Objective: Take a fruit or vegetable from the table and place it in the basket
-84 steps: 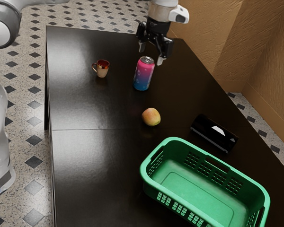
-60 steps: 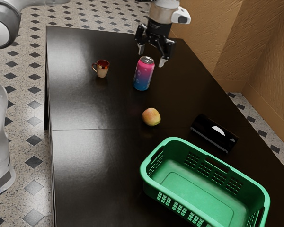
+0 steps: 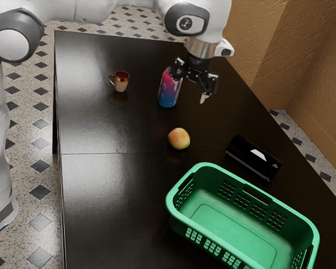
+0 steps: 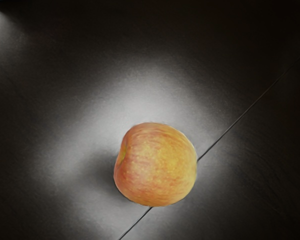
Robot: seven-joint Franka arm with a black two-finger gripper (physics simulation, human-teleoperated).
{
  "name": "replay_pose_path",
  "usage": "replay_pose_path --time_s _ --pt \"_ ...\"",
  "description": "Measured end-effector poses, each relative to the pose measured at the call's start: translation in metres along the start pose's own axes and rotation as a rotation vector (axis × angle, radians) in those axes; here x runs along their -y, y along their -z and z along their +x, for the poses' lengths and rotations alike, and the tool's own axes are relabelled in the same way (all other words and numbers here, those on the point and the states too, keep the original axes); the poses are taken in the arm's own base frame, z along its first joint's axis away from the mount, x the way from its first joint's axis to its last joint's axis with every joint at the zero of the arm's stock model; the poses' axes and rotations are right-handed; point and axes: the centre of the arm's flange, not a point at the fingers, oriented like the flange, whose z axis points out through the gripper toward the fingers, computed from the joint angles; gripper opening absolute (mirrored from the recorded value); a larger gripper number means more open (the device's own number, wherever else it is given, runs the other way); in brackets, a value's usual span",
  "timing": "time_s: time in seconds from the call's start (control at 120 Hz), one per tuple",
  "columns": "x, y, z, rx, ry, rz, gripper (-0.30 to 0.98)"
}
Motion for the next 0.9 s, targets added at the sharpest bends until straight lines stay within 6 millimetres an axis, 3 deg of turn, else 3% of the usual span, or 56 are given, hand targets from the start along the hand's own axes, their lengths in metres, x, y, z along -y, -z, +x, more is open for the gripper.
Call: replay_pose_path --time_s 0.067,0.142,0.283,0.45,0.742,0.9 --pt "-0.005 -0.018 0.003 -0.009 0.013 -0.041 0.69" --pt "-0.008 -0.024 0.004 -0.024 0.029 -0.089 0.69" --pt "0.005 -0.035 -0.015 -0.009 0.059 -0.138 0.69" --pt "0.014 -0.047 -0.015 0.005 0.101 -0.161 0.69" --pt "0.018 -0.048 -0.008 0.006 0.179 -0.184 0.69" --pt "0.005 -0.032 -0.028 0.035 0.4 -0.221 0.69"
